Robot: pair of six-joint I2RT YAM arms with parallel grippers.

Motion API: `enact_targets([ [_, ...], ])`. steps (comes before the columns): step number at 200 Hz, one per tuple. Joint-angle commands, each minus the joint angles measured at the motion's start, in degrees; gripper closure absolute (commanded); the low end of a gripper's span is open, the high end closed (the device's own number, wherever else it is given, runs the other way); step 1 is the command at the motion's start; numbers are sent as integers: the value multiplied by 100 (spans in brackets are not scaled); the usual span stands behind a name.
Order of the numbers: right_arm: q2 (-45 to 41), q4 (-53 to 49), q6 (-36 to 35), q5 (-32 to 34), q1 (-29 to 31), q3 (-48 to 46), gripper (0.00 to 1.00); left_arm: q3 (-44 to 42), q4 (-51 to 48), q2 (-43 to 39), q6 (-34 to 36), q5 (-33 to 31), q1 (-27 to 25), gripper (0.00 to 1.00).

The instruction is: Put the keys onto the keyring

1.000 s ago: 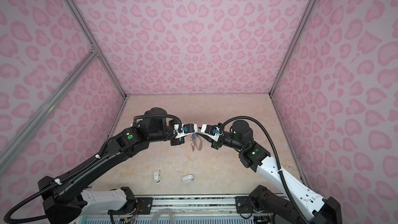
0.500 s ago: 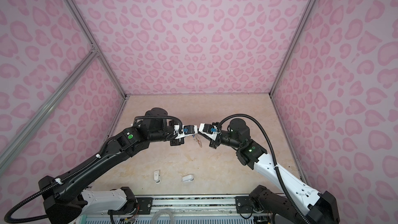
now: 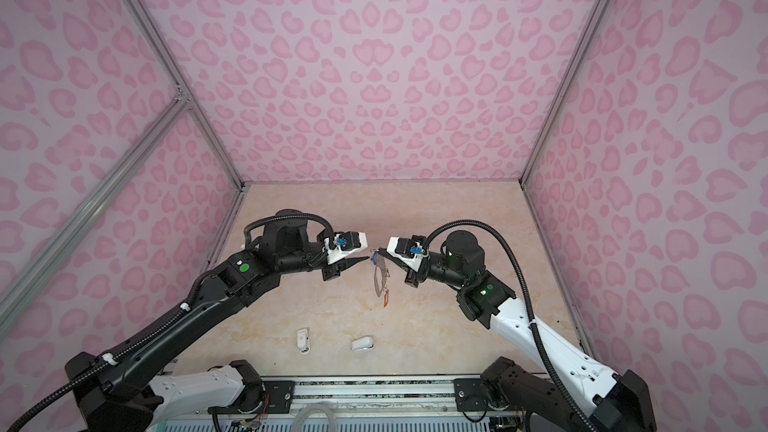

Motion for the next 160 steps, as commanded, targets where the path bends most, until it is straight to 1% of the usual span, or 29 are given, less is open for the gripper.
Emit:
enact_targets([
  [1,5,708,348,-113,2,-77,100,-329,864,-128,-746,222,59,54],
  [40,29,954,513,-131,15,-171,100,-722,1239,-243,-1028,262,55,53],
  [104,-18,1036,596,-83,28,-209,100,-910,1748,-159,-1534,510,46,59],
  [139,-95,1046,614,10,63,-270,100,-918,1903,-100,-1589,546,-24,62],
  [143,-110,1046,616,40,66,-279,100,-910,1897,-89,-1586,564,-33,67],
  [160,-150,1047,616,86,70,-307,100,-892,1888,-59,-1551,563,-60,73],
])
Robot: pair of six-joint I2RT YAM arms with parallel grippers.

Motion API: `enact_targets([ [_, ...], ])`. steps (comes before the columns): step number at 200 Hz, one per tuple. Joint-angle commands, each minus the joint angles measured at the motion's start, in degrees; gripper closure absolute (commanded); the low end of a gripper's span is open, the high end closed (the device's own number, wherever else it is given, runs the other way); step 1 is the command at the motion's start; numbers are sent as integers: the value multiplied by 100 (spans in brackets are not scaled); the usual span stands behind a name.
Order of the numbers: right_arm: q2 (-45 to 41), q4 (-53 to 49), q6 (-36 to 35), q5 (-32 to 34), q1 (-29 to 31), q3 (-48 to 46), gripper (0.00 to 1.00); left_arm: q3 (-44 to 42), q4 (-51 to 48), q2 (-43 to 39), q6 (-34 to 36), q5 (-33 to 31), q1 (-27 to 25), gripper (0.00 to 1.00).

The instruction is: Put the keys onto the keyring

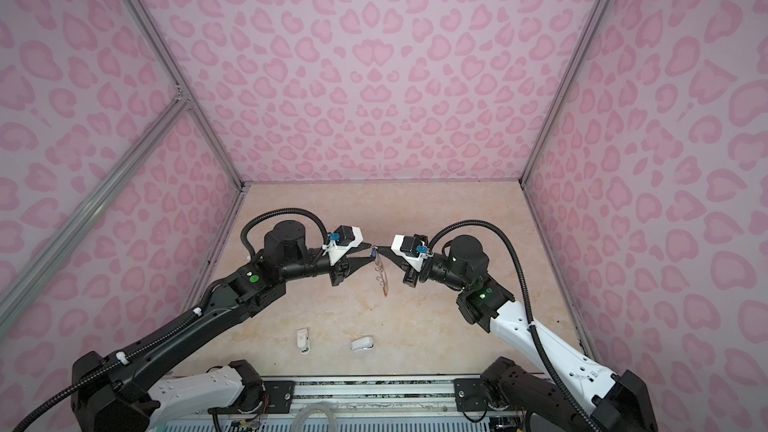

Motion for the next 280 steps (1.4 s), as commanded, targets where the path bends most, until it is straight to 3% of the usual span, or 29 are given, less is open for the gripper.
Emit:
enact_targets([
  [1,-61,249,59,105,6,-46,100,13,255,44,-32,118,-23,74],
  [57,-148,299,54,345,25,-101,100,56,129,84,122,128,-61,97],
  [162,-189,539,135,510,29,-280,100,447,-704,404,524,779,-80,97],
  [182,-204,552,121,443,14,-314,100,465,-686,363,527,613,-76,84],
  [202,-239,591,153,322,-47,-361,100,420,-622,192,577,327,-41,80],
  [226,-250,651,174,246,-94,-371,100,412,-627,116,632,360,9,79],
  [280,-197,771,229,132,-120,-335,100,394,-473,310,466,465,8,66],
])
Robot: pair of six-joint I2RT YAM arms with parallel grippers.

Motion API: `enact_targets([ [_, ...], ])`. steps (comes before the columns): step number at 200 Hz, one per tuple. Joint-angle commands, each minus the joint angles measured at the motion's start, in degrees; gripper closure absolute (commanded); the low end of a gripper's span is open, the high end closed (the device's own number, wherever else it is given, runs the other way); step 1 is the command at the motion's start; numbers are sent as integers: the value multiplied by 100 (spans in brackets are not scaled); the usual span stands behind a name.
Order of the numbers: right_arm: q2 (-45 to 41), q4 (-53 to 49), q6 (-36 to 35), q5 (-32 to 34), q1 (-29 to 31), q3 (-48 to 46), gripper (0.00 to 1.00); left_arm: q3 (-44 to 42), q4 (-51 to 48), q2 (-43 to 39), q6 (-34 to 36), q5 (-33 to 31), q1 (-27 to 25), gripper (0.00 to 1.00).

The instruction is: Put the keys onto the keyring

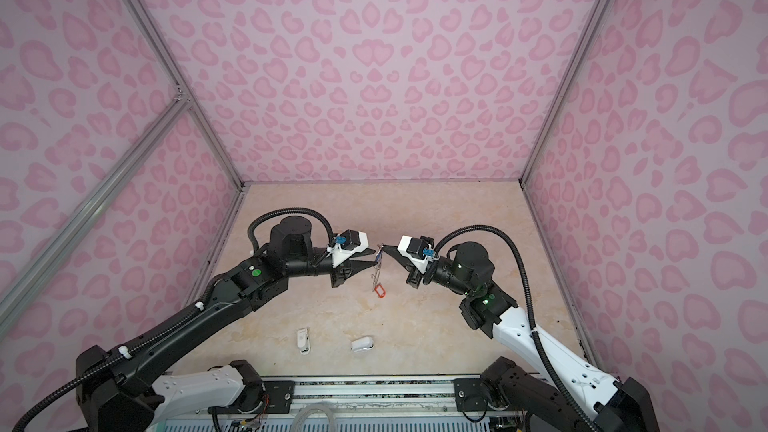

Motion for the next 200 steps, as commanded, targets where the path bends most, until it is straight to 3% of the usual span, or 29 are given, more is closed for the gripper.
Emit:
enact_targets([
  [1,19,378,82,-117,9,10,100,14,195,77,-83,71,10,66],
  [31,28,398,87,-126,1,19,100,50,302,192,-190,115,6,65],
  [37,28,398,87,-126,6,28,100,50,324,218,-206,135,7,60],
  [115,63,460,112,-107,4,62,100,15,537,371,-219,201,-29,63],
  [169,47,393,108,-166,-26,45,100,58,469,350,-81,104,-38,93],
  [200,28,112,46,-405,-92,130,100,158,52,249,291,-85,-37,97],
])
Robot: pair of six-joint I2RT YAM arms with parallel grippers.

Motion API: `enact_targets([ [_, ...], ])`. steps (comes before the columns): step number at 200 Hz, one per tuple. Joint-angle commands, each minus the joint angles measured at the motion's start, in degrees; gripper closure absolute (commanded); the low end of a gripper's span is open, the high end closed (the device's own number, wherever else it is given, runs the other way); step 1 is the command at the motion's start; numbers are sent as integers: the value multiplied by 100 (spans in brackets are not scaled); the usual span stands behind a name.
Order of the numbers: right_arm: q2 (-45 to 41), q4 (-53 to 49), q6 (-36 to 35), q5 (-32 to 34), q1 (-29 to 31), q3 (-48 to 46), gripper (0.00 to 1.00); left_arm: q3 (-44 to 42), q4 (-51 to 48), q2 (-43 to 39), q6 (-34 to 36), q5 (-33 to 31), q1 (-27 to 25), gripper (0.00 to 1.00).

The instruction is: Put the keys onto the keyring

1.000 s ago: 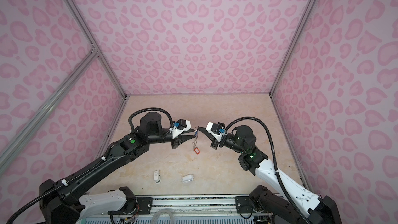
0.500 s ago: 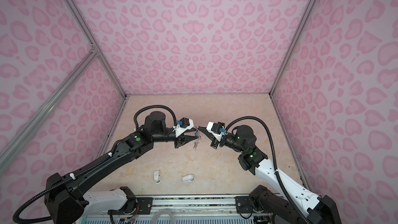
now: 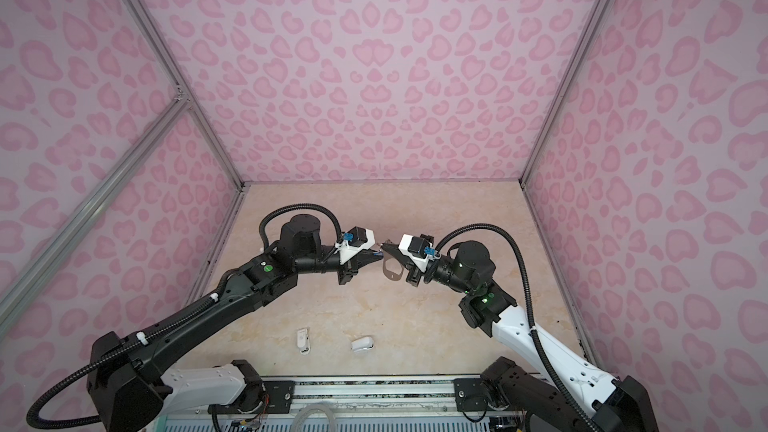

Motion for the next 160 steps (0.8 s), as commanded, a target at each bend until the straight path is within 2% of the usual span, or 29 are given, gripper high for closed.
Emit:
enact_targets([
  [1,-18,-76,-19,-220,-31,97,100,148,-279,-104,369,-143,2,97],
  [81,44,-710,-152,-662,-62,302,100,672,-1332,15,1041,-248,1,97],
  [160,96,-1148,-328,-580,-109,365,100,1110,-2053,62,1430,-231,-7,97],
])
